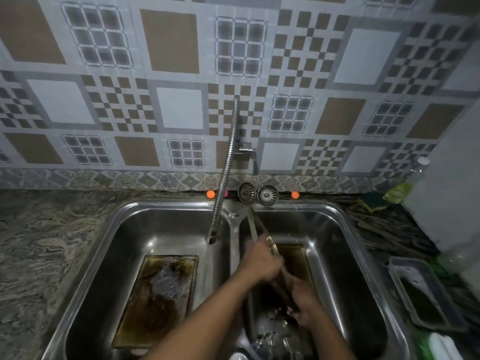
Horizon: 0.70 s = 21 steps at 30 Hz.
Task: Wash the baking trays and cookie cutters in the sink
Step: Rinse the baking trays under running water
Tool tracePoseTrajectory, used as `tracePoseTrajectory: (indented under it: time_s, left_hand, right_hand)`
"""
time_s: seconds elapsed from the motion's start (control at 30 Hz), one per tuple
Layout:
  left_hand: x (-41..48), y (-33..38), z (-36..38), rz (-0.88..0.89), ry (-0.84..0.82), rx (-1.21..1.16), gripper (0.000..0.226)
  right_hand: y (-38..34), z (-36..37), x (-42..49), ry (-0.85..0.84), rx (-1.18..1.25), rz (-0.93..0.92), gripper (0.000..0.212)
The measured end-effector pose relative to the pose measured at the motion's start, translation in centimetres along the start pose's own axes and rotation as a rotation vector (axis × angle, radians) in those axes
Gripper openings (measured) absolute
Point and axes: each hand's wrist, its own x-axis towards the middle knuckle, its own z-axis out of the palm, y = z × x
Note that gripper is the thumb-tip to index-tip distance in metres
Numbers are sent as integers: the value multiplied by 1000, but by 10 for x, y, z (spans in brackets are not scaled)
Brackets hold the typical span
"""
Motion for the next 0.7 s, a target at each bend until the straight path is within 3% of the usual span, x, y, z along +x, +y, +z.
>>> tracePoseTrajectory:
  time_s: [0.13, 0.27, 0.4, 0.6, 0.7]
  left_hand:
    - [21, 48, 36, 29, -68, 123, 67]
    - [35, 63, 58, 151, -133, 131, 66]
    - [45, 31, 76, 210, -151, 143, 77]
    - [59, -57, 107, 12, -62, 117, 80]
    - [75, -101, 127, -194, -116, 112, 64]
  right_hand:
    - [4, -44, 26, 117, 57, 87, 42]
    - [-6, -70, 30, 202, 141, 96, 25]
    - [-3, -97, 63, 340, -159, -11, 19]
    - [-10, -127, 75, 330, -571, -193, 29]
    - [-4, -131, 91, 274, -765, -193, 21]
